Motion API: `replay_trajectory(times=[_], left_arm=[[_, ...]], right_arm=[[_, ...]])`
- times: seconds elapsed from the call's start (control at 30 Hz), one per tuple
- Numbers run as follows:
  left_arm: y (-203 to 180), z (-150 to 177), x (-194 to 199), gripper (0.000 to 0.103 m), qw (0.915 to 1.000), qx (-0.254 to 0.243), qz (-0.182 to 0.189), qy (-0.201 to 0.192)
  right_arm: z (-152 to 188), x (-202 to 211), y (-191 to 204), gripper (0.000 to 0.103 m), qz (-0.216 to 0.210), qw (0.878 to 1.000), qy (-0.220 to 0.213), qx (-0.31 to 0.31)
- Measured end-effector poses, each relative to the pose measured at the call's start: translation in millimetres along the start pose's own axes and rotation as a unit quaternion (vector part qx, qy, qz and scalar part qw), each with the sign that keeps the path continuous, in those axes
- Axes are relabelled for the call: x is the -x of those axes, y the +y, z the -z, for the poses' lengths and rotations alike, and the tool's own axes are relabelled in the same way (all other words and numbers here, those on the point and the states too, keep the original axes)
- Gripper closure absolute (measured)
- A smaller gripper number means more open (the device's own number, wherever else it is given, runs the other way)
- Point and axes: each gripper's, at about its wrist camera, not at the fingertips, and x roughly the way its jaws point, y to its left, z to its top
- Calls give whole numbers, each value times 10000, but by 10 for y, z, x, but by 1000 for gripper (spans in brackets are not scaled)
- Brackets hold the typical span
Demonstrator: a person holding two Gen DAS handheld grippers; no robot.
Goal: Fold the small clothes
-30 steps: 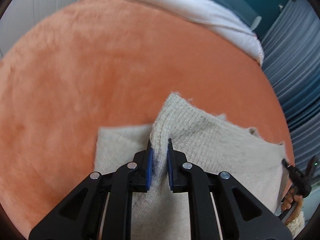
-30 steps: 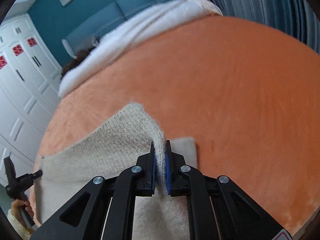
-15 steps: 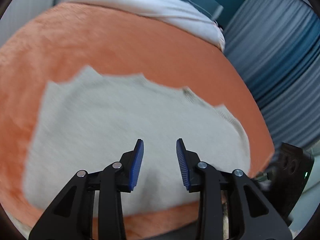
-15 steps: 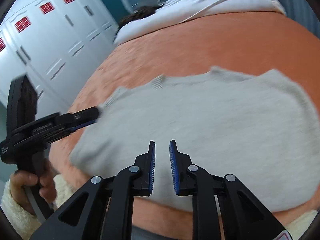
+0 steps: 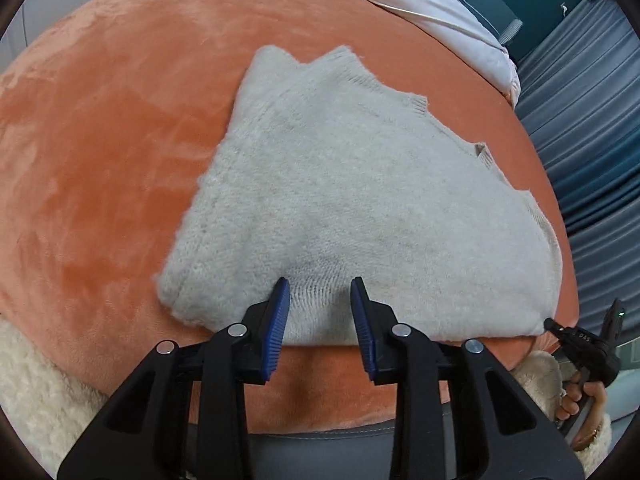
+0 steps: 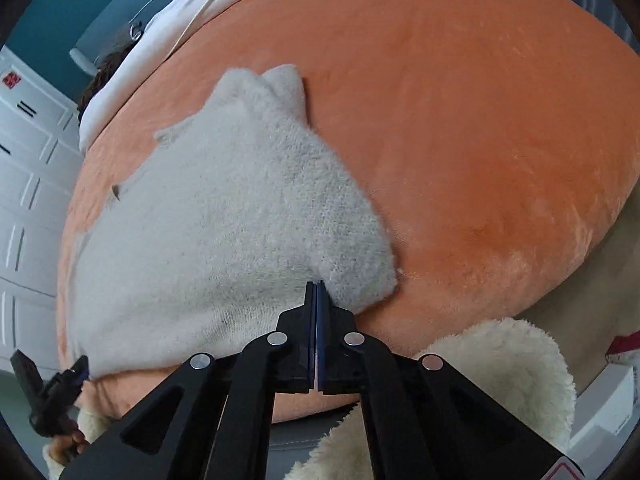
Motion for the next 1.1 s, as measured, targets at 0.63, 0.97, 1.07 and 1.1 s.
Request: replay_trajectory(times=[0.63, 0.97, 1.07, 1.1], left_arm=[[-10, -683, -106, 56, 9965, -247, -668, -436], [-151, -1610, -718, 19, 9949, -58, -942, -357], [-55, -1659, -875, 27, 9964, 107, -828, -155], [-68, -1661, -890, 41, 9966, 39, -809, -160]], right_arm=[[-758, -306, 248, 102, -156, 9992, -298, 210], [-1481, -764, 691, 45, -38, 9963, -502, 696], [-1515, -1039, 730, 48, 85, 9962, -107, 862], [-1515, -1036, 749, 54, 10, 9957, -71, 922]])
